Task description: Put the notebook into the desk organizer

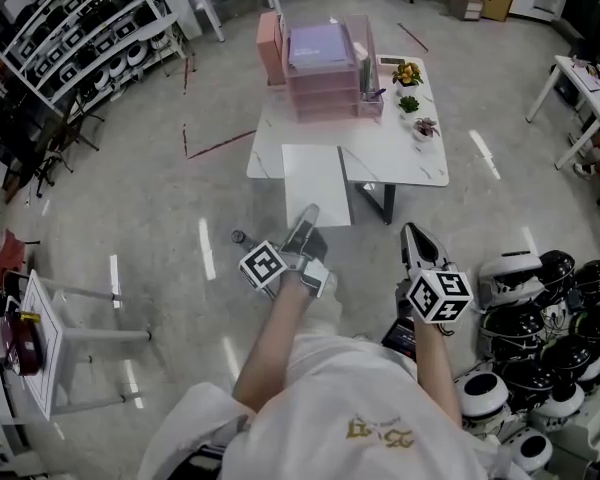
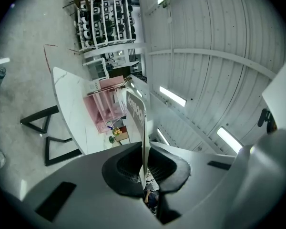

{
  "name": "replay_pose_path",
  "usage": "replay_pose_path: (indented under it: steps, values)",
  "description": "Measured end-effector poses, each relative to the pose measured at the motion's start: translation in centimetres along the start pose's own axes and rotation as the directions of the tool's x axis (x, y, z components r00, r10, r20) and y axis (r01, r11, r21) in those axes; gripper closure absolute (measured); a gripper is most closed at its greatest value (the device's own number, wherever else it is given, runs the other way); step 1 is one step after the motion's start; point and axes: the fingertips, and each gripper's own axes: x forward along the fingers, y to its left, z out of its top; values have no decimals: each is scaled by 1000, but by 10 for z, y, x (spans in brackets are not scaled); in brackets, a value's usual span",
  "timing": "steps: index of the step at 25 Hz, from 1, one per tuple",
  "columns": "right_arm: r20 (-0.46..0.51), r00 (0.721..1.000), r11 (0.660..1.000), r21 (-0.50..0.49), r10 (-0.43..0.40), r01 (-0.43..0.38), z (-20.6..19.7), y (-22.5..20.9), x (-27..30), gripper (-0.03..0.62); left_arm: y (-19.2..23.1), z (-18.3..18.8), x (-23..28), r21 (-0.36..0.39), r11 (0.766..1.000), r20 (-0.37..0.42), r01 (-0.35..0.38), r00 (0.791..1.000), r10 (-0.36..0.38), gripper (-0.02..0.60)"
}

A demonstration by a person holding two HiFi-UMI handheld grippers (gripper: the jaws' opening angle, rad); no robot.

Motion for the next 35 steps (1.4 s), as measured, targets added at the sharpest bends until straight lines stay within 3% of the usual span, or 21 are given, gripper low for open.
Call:
replay_pose_path:
  steps: [8,19,35]
  values:
    - [-45,997,998,4,-67,67,-7,-22,94,583,59,68,60,-40,999,-16,3,1000,-4,555]
    - [-101,982,986,11,-162,164,11,-42,231,583,125,143,180,-152,988,-120,2,993,-21,555]
    - [-126,945,952,13,-301,305,14,-70,273,582,184,178,238,-245,969,-162,-21,987,-20,555]
